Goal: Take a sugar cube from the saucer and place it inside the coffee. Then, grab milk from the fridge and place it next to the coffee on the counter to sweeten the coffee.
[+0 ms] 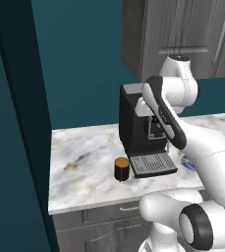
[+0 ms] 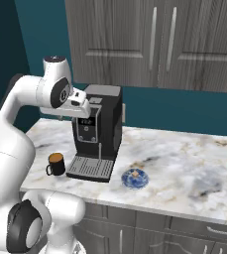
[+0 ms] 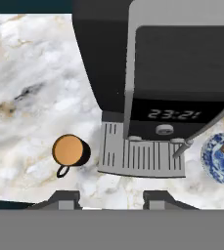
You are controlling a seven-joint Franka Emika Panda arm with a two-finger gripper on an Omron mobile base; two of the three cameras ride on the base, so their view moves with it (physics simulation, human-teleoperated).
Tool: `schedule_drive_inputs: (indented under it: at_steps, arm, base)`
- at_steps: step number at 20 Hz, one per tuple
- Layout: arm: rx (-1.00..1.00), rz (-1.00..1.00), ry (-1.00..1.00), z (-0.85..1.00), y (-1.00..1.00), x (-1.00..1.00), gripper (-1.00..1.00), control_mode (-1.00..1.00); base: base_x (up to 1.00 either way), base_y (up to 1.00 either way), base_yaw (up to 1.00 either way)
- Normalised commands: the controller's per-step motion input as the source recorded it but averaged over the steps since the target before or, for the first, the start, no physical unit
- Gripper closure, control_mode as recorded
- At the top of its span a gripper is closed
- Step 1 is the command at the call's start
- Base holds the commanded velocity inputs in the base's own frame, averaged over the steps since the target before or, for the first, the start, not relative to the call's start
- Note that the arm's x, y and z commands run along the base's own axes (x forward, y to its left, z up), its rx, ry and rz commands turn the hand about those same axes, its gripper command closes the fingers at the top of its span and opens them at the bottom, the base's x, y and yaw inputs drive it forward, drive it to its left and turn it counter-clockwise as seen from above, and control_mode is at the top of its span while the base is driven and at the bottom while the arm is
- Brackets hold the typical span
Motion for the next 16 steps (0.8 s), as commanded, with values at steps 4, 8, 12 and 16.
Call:
schedule_drive_inputs:
  at_steps: [4, 8, 12, 16]
  arm:
    - [0.0, 0.0, 0.0, 0.0, -0.03, -0.08, -1.0, -1.0]
    - [0.04, -0.02, -0.04, -0.03, -0.31, -0.73, -1.0, -1.0]
    - [0.08, -0.03, -0.06, -0.07, -0.73, -0.98, -1.0, -1.0]
    - [0.08, 0.05, -0.02, 0.0, -0.99, -0.72, -1.0, -1.0]
  base:
    - [0.0, 0.0, 0.0]
    - [0.0, 0.0, 0.0]
    - [0.0, 0.0, 0.0]
    - [0.0, 0.0, 0.0]
